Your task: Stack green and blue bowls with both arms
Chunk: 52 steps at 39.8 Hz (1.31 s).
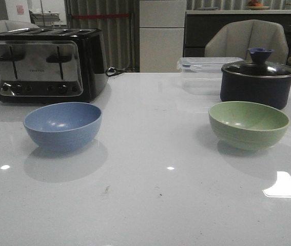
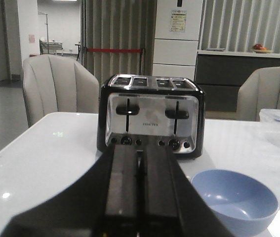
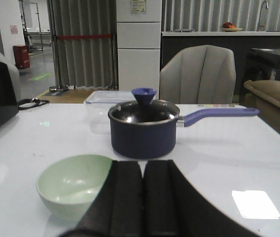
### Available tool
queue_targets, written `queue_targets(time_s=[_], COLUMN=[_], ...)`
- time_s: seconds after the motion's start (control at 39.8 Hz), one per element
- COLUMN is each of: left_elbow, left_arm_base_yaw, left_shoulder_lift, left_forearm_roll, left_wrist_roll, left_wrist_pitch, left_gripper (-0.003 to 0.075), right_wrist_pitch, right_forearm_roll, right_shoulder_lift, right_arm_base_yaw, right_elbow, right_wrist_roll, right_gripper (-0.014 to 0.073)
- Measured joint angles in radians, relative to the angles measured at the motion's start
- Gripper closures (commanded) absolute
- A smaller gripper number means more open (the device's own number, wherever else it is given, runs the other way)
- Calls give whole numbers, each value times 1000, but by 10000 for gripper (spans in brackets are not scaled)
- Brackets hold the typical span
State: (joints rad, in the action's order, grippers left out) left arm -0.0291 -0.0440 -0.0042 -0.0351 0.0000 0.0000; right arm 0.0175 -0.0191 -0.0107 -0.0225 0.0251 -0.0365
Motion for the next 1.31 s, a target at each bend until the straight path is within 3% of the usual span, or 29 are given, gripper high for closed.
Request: queue_targets(time_s=[0.23,0.58,0.85,1.21,1.31], left_elbow=[-242,-631,-657,-650,-650], left_arm_base_yaw=[0,0,0,0,0], left_shoulder_lift=[5,271,434,559,586], left_forearm_roll=[35,59,59,59,59], left_wrist_roll=[0,0,0,0,0], left_wrist_pitch=[107,448,585,646,674], left_gripper=[627,627,627,627,585], right_wrist_pitch=[149,466,657,671,671], right_forearm_roll=[0,0,0,0,0], right_shoulder_lift=[24,335,569,803,842], right_arm_base_yaw=[0,0,0,0,0], right_elbow=[256,604,637,637,637], right_wrist_roll=[0,0,0,0,0], right_gripper=[540,540,540,540,489])
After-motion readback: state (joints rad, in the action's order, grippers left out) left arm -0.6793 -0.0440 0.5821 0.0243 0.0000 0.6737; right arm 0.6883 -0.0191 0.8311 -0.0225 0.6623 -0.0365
